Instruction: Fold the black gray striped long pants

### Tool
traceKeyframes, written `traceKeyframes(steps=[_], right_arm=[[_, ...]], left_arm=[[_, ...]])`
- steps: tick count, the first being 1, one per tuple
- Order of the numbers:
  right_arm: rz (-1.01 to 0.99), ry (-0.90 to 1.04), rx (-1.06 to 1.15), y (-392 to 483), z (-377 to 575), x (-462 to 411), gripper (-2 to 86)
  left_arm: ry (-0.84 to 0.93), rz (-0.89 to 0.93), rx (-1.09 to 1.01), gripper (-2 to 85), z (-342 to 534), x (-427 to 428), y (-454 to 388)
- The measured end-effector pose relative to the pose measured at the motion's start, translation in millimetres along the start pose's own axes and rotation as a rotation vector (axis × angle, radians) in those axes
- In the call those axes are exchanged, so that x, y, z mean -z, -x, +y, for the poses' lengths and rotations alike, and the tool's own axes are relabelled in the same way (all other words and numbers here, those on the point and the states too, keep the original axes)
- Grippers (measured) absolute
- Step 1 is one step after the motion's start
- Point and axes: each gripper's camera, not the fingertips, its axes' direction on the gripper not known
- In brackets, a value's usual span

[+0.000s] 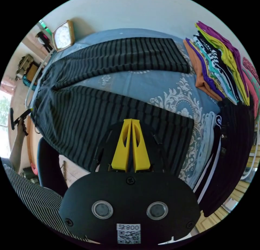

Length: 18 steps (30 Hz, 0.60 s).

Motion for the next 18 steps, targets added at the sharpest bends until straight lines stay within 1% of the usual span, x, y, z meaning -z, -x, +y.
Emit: traceKeyframes(steps=[2,3,5,6,7,8,10,12,14,17,18], right_arm=[[-0.075,-0.013,0.052,27,6,5,0.0],[-0.132,-0.007,0.104,51,8,5,0.0],[-0.186,0.029,0.208,92,11,-4,0.0],[-0.195,0.065,0.284,121,13,-14,0.0],[-0.205,0.102,0.342,148,15,-24,0.0],[-0.214,0.122,0.373,160,15,-28,0.0],[-0.218,0.128,0.45,200,17,-35,0.0],[-0.256,0.139,0.469,220,16,-39,0.0],[-0.273,0.163,0.482,235,15,-46,0.0],[-0.259,0.199,0.491,253,12,-56,0.0],[-0.264,0.208,0.486,258,10,-58,0.0]], left_arm=[[-0.003,-0.051,0.121,0.2,30,-3,39],[0.002,-0.06,0.147,0.2,37,-7,48],[0.112,-0.111,0.202,0.3,59,-37,77],[0.157,-0.107,0.206,0.3,65,-48,82],[0.119,-0.064,0.223,0.3,78,-55,90],[0.122,-0.025,0.272,0.4,88,-58,97],[0.107,-0.021,0.285,0.5,101,-59,99],[0.059,-0.035,0.237,0.9,114,-54,92],[-0.029,-0.007,0.193,2.1,130,-46,88],[-0.121,0.004,0.194,4.2,148,-41,95],[-0.124,0.005,0.19,4.6,151,-43,98]])
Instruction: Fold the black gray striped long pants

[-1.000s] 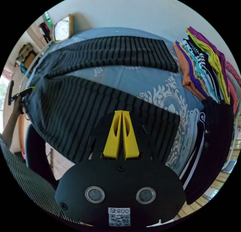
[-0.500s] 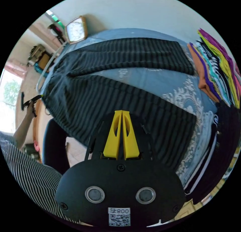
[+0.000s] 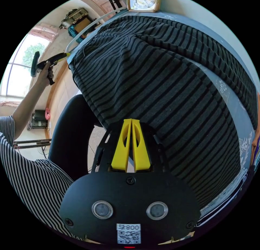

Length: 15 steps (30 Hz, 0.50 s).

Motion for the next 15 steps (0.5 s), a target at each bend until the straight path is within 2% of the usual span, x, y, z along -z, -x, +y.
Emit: traceKeyframes(steps=[6,9,15], right_arm=[[-0.134,-0.042,0.1,37,-32,4,0.2],[-0.229,-0.044,0.205,69,-68,0,0.4],[-0.375,-0.023,0.332,125,-153,-16,3.0]], left_arm=[[0.193,-0.095,-0.022,2.7,37,-54,27],[0.184,-0.077,-0.021,1.6,59,-61,37],[0.078,0.085,0.021,0.9,90,-47,64]])
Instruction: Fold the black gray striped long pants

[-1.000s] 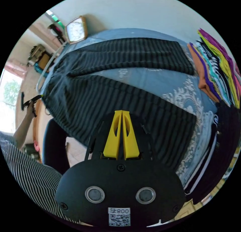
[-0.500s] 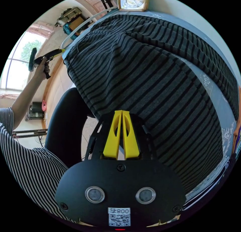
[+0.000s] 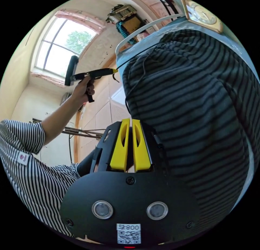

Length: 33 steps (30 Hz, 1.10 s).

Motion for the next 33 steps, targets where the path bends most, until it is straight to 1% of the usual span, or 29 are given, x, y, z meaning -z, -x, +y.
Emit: traceKeyframes(steps=[2,3,5,9,11,17,23,29,33], right_arm=[[-0.04,-0.001,-0.002,-1,-26,-8,4.5],[-0.054,0.005,-0.013,-3,-41,-14,5.3],[-0.075,0.011,-0.043,-8,-61,-24,5.6],[-0.134,0.034,-0.113,-17,-98,-43,6.0],[-0.132,0.033,-0.131,-17,-110,-48,6.0],[-0.173,0.047,-0.179,-19,-142,-60,6.0],[-0.127,0.105,-0.188,-15,-166,-70,2.3],[-0.177,0.092,-0.177,-16,-172,-57,0.7],[-0.288,-0.007,-0.161,-19,-170,-12,0.5]], left_arm=[[-0.038,0.089,-0.008,0.9,11,7,9],[-0.042,0.107,-0.011,0.9,14,7,11],[-0.022,0.161,-0.037,0.9,23,-1,13],[0.018,0.202,-0.05,0.9,34,-25,13],[0.039,0.237,-0.046,0.9,39,-42,14],[0.065,0.266,-0.054,0.8,45,-71,14],[0.072,0.29,-0.057,0.8,44,-90,11],[0.059,0.324,-0.062,0.9,40,-99,1],[0.028,0.393,-0.074,0.9,30,-99,-12]])
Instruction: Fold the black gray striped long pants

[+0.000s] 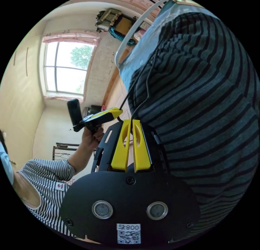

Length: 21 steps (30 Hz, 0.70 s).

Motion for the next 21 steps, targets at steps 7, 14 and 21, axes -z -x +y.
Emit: traceKeyframes(steps=[7,14,21], right_arm=[[0.106,-0.133,0.107,28,-5,113,0.4],[0.461,-0.192,0.049,21,-9,172,0.4],[0.598,-0.191,-0.072,-9,8,174,0.2]], left_arm=[[-0.032,0.165,-0.12,0.9,-52,-36,-52],[0.002,0.208,-0.208,1.6,-120,-119,-125],[0.057,0.121,-0.198,2.2,-142,-148,-149]])
